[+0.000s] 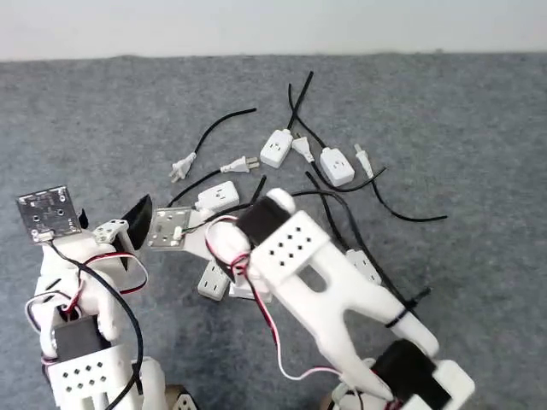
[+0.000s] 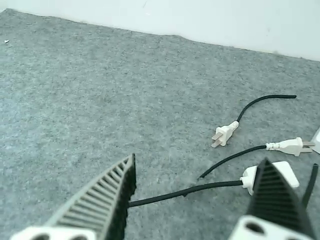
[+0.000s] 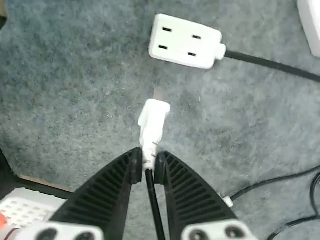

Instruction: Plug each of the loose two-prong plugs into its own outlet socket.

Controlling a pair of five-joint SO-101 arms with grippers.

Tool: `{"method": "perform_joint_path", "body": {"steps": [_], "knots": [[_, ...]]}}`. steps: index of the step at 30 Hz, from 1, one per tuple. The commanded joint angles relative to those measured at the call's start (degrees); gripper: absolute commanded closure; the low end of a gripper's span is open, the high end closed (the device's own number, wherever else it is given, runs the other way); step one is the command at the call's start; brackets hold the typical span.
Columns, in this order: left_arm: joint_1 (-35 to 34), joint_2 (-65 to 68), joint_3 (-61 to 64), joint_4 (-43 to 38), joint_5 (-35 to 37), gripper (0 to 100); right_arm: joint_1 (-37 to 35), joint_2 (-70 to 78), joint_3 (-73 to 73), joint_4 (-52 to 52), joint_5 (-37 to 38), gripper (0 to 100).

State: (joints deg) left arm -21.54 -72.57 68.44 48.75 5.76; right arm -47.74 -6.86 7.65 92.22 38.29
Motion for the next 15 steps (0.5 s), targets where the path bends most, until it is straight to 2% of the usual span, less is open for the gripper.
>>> {"method": "perform_joint_path", "body": {"steps": [1, 5, 15], "knots": [[-5.45, -0.53, -1.10, -3.16, 0.18, 63, -1.54, 1.80, -6.51, 2.77, 2.20, 98.9], [-13.36, -0.53, -1.27, -5.54, 2.11, 63, -2.07, 6.46, -11.60, 4.09, 2.29, 98.9], [-24.70, -0.53, -6.73, -3.08, 2.64, 63, -4.26, 15.69, -22.68, 8.75, 2.29, 98.9]]}}
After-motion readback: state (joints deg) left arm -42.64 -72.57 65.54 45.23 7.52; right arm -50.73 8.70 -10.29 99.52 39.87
